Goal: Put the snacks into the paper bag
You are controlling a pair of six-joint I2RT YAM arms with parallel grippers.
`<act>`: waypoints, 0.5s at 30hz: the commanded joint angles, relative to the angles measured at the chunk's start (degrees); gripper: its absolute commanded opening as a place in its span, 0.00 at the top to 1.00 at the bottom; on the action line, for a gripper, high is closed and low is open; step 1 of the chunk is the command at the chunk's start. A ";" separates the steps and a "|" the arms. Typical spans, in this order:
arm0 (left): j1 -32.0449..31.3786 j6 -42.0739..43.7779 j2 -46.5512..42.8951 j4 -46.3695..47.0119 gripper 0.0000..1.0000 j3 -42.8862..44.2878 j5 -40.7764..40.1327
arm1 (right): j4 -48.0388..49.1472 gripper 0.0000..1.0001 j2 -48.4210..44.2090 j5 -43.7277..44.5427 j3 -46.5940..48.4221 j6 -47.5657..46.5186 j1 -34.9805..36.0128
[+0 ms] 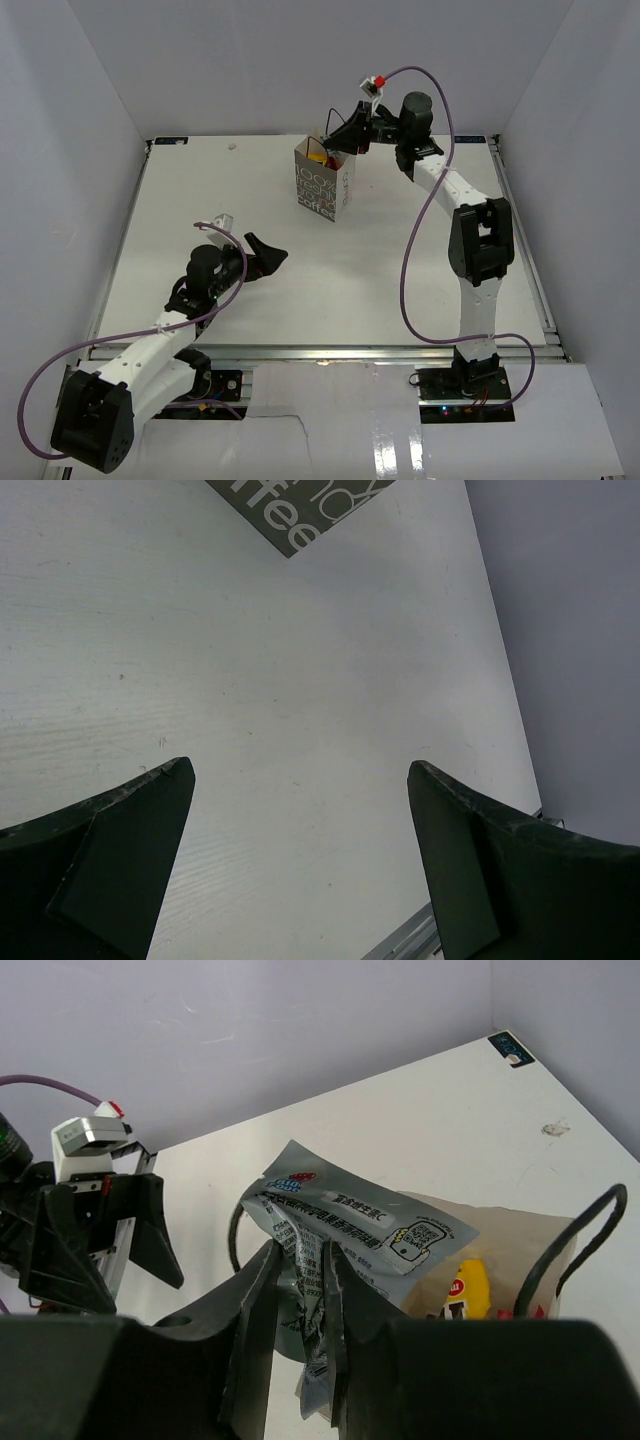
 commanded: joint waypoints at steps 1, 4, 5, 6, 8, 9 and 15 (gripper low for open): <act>0.40 -0.01 -0.24 0.65 0.02 1.12 0.94 | -0.27 0.86 0.78 1.82 2.38 -3.50 -0.31; 0.40 -0.36 -0.60 0.57 0.02 0.95 0.85 | -1.41 0.70 0.60 2.53 2.47 -3.94 -0.22; 0.40 -0.45 -0.77 0.65 0.02 0.95 0.85 | -1.85 0.64 0.52 2.62 2.47 -4.47 -0.31; 0.40 -0.36 -0.86 0.57 0.02 0.86 0.76 | -2.72 0.59 0.43 2.88 2.82 -4.73 -0.40; 0.40 -0.45 -1.03 0.56 0.02 0.77 0.76 | -3.87 0.49 -0.19 3.23 3.26 -5.87 -0.66; 0.40 -0.36 -1.12 0.56 0.02 0.86 0.85 | -5.70 0.46 -0.45 3.58 3.79 -6.49 -0.75; 0.40 0.78 -1.56 0.30 0.02 1.47 0.67 | -11.51 0.36 -4.22 3.67 2.83 -9.91 -2.24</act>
